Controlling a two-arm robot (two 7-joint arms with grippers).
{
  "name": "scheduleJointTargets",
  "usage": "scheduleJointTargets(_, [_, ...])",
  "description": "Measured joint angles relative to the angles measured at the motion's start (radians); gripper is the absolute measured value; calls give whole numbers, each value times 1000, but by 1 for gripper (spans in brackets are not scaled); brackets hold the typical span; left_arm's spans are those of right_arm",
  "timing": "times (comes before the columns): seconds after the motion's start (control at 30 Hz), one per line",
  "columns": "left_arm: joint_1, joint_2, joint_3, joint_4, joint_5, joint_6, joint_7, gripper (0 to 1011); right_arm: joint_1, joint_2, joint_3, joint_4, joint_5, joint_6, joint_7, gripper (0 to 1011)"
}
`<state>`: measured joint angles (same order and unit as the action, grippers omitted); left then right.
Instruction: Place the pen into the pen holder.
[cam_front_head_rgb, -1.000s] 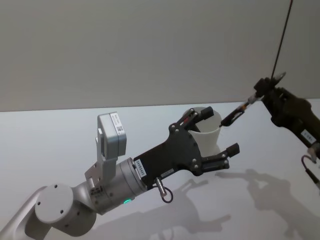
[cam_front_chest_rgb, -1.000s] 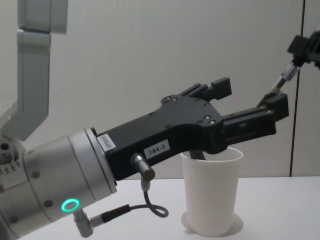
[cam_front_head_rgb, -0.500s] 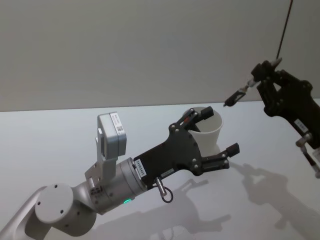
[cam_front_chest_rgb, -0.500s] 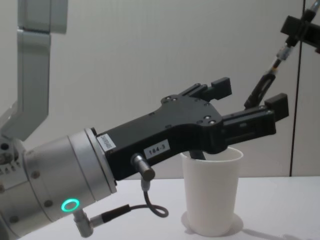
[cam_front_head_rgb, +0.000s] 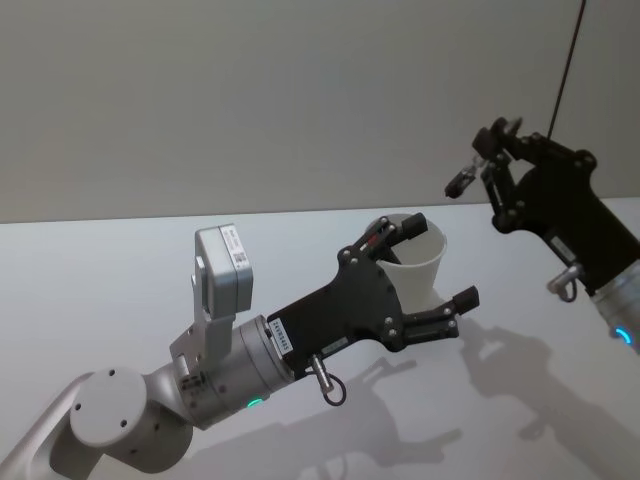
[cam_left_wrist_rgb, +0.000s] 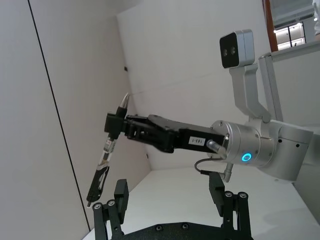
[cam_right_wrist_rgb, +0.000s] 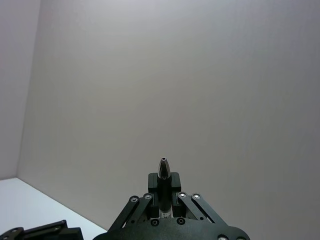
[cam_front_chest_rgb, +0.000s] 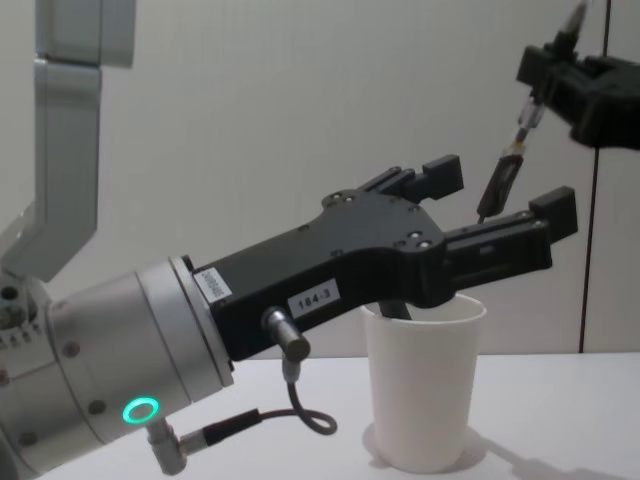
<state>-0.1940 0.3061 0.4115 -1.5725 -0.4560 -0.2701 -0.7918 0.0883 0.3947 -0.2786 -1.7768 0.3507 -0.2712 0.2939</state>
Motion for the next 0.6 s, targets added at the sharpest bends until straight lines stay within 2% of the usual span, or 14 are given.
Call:
scheduleJointTargets(0.13, [0, 0, 0, 0, 0, 0, 0, 1001, 12, -16, -8, 18, -51, -6, -7, 117])
scheduleJointTargets(0.3, [0, 0, 0, 0, 0, 0, 0, 1001, 25, -34, -17, 37, -91, -3, -8, 117])
scheduleJointTargets(0.6, [0, 0, 0, 0, 0, 0, 0, 1001, 41, -62, -31, 67, -105, 34, -4, 117])
